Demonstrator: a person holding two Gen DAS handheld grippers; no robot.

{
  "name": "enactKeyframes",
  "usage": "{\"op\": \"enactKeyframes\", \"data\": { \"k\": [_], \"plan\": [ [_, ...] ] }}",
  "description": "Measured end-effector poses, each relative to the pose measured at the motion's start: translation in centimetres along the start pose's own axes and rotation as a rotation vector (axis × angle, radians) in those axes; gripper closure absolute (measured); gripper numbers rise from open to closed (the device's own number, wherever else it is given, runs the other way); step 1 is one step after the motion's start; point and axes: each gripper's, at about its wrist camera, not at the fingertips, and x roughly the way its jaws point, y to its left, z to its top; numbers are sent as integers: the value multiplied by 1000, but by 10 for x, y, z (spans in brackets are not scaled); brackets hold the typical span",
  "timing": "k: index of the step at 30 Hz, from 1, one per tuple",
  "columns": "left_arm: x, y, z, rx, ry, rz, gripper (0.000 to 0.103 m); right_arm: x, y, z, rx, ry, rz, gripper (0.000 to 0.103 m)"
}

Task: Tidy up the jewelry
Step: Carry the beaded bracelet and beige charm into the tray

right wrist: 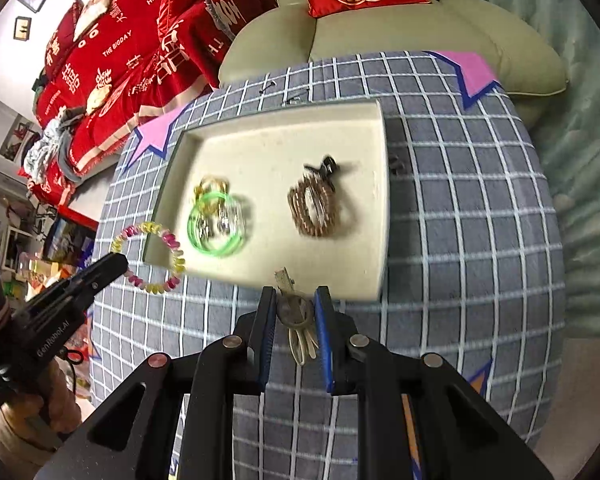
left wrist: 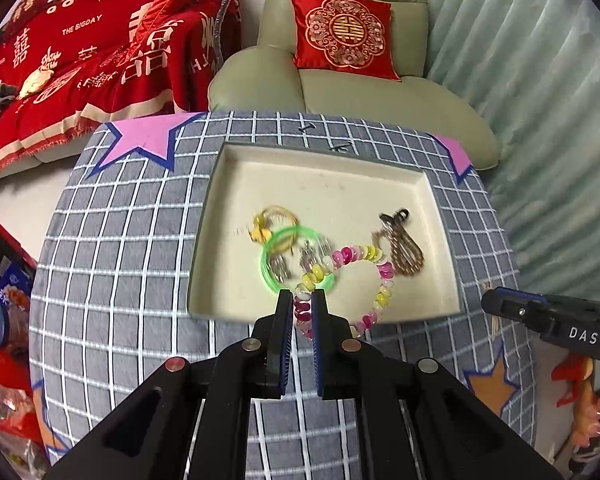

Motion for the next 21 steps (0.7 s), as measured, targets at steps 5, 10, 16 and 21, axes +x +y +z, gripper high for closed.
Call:
{"op": "enactKeyframes", "data": {
  "k": [5, 10, 16, 21],
  "plan": [
    [24, 4, 13, -13, 12, 32, 84, 21, 2, 21, -3, 11, 8, 82],
    [52, 10, 20, -22, 37, 82, 84, 43, 3, 36, -11, 25, 3, 82],
    [78, 8, 24, 28, 56, 151, 84, 65, -2, 48, -15, 42, -22, 82],
    [93, 8, 21, 50, 72, 189, 84, 81, -5, 50, -24, 58, -49, 82]
  ]
}}
